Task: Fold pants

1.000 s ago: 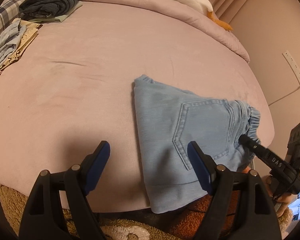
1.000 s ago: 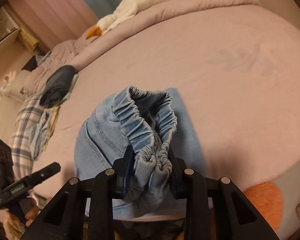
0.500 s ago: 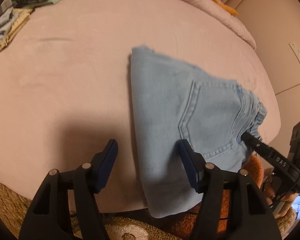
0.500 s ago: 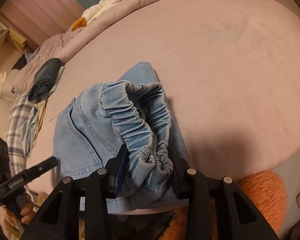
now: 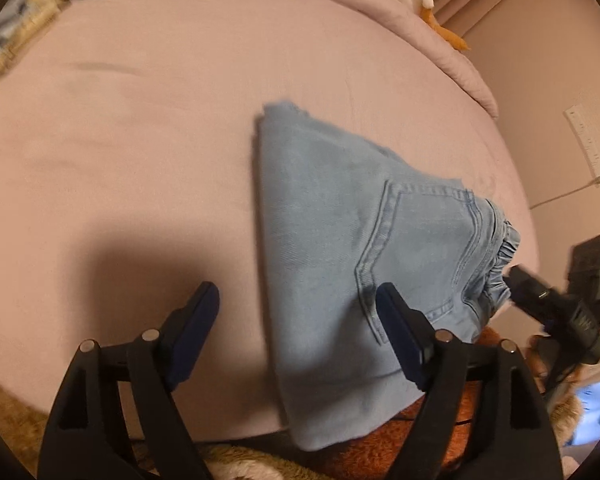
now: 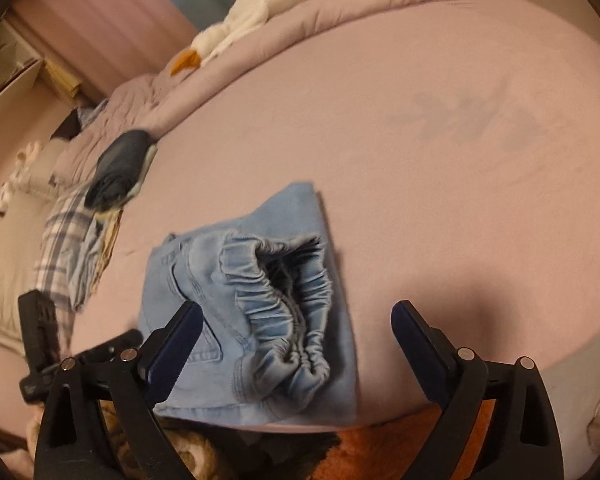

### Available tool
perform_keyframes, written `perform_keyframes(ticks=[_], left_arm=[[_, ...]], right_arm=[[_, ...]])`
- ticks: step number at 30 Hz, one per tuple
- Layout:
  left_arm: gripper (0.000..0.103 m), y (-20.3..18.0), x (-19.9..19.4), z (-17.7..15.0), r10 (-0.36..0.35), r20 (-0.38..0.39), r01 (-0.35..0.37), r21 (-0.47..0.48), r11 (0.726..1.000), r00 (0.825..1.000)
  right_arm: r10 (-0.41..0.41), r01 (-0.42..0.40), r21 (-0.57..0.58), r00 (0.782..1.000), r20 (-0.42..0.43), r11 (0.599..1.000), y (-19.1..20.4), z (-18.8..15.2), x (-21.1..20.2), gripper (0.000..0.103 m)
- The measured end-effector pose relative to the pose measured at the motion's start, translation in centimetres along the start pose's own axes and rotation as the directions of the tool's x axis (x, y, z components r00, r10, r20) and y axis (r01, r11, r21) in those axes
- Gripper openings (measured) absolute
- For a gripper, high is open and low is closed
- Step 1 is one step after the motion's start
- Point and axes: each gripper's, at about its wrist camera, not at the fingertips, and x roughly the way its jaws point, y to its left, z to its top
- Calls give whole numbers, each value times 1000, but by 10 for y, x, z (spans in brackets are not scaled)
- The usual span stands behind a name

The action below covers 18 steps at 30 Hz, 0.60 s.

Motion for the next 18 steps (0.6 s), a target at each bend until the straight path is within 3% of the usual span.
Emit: perform_keyframes(ticks=[2, 4, 5, 6, 8, 11, 13, 15, 18], left_arm=[[79, 3, 6, 1, -40, 6, 40, -34, 999, 999], [76, 4, 7, 4, -94, 12, 94, -43, 995, 996], [69, 5, 8, 4, -116, 4, 116, -52, 992, 993], [59, 6, 11, 6, -153, -3, 152, -66, 986, 988], [57, 8, 18, 8, -210, -16, 208, -99, 973, 977], [44, 3, 16, 6, -193, -8, 192, -93, 977, 981], [37, 0, 11, 4, -174, 0, 174, -86, 981, 985], [26, -6, 3, 3, -171, 9, 172, -74, 982, 985], [18, -17, -19, 0, -188, 34, 189, -35, 981, 982]], right_arm=[[40, -42, -39, 998, -49, 998, 4, -4, 15, 95], [-20, 11, -69, 992, -126, 998, 8, -7, 40, 95], [-42, 32, -75, 990, -135, 997, 6, -10, 43, 95], [-41, 31, -85, 992, -118, 996, 7, -10, 48, 97], [-7, -2, -98, 996, -91, 995, 9, -9, 48, 98], [78, -83, -48, 993, -93, 995, 9, -2, 56, 96], [59, -63, -54, 995, -86, 997, 14, -1, 58, 77], [18, -23, -74, 998, -68, 997, 25, -4, 56, 68], [-47, 47, -140, 999, 2, 989, 46, -10, 43, 54]])
